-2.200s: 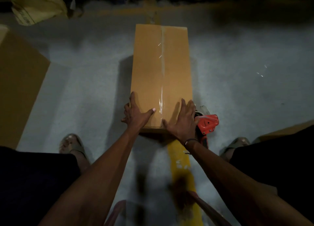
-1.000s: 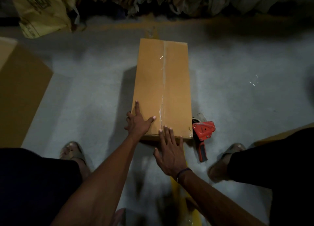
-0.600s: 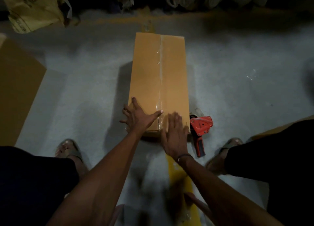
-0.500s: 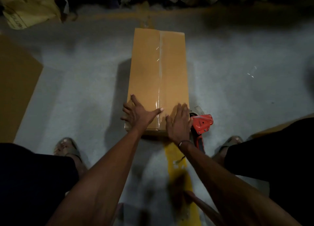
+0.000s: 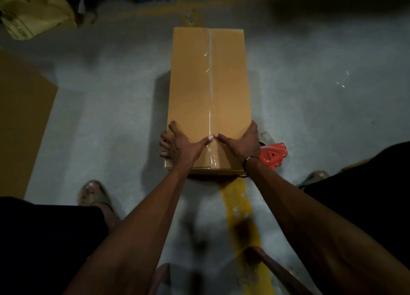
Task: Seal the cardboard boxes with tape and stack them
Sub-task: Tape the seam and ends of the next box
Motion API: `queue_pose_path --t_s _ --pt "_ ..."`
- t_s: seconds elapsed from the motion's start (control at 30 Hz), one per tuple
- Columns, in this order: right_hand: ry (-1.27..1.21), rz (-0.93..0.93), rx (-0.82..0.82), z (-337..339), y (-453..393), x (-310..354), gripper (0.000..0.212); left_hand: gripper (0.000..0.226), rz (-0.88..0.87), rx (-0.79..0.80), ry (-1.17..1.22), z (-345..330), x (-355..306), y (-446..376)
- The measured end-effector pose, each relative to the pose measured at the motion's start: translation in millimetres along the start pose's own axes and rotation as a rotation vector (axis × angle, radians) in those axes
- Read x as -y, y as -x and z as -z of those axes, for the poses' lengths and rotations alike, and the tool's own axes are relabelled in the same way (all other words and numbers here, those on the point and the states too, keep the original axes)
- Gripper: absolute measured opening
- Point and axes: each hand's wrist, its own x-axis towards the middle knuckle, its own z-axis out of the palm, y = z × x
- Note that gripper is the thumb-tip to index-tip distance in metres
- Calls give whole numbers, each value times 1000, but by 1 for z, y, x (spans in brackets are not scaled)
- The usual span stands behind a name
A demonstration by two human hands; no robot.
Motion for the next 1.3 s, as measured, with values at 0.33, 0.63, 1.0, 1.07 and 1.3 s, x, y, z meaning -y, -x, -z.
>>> queue_pose_path --t_s 0.33,0.63,1.0,1.07,1.3 --pt "37 60 173 17 10 -2 153 150 -78 231 -94 16 13 -2" --pt "-328 -102 388 36 18 -32 121 119 65 259 352 39 53 0" --pt "-478 -103 371 38 48 -51 107 93 177 389 622 36 77 22" --pt "-481 -86 376 45 53 -45 113 85 159 379 642 44 75 29" --pt "-414 48 324 96 63 21 109 89 4 310 689 99 31 39"
